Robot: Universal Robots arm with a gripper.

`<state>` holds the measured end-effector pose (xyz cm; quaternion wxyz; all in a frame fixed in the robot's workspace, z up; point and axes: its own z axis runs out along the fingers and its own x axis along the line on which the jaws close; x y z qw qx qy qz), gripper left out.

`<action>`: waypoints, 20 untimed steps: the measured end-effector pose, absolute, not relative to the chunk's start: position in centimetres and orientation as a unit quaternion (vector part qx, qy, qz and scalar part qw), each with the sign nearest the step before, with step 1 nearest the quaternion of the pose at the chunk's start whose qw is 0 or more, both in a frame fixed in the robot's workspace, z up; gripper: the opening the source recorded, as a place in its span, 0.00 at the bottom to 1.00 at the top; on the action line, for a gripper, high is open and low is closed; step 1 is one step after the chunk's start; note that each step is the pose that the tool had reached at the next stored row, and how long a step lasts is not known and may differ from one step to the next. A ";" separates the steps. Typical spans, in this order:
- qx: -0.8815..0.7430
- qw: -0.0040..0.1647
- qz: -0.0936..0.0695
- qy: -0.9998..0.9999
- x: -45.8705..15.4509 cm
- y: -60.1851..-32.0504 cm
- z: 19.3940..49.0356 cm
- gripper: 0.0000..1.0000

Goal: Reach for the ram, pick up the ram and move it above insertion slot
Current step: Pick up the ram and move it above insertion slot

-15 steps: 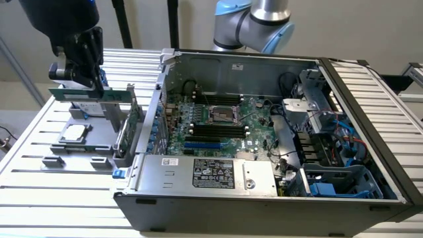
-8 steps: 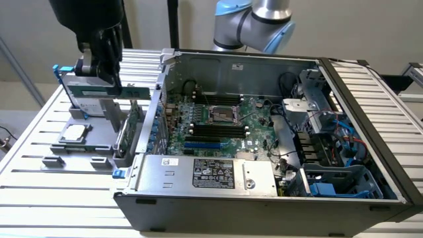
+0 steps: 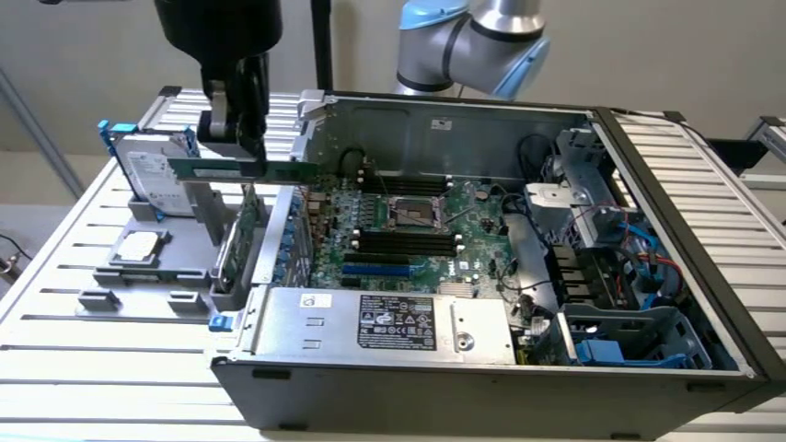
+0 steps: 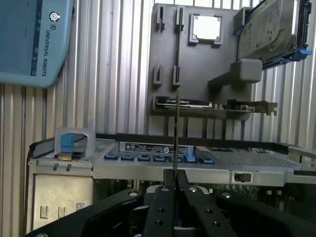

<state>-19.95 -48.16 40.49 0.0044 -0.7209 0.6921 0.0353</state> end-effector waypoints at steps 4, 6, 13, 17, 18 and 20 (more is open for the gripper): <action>-0.721 0.004 0.035 0.692 -18.1 -48.0 40.5 0.13; -0.721 0.004 0.035 0.692 -17.3 -47.8 40.5 0.13; -0.721 0.004 0.035 0.692 -15.1 -46.5 40.5 0.13; -0.721 0.004 0.035 0.692 -13.9 -45.6 40.5 0.13; -0.721 0.004 0.035 0.692 -13.6 -45.4 40.5 0.13; -0.721 0.004 0.035 0.692 -13.0 -45.1 40.5 0.13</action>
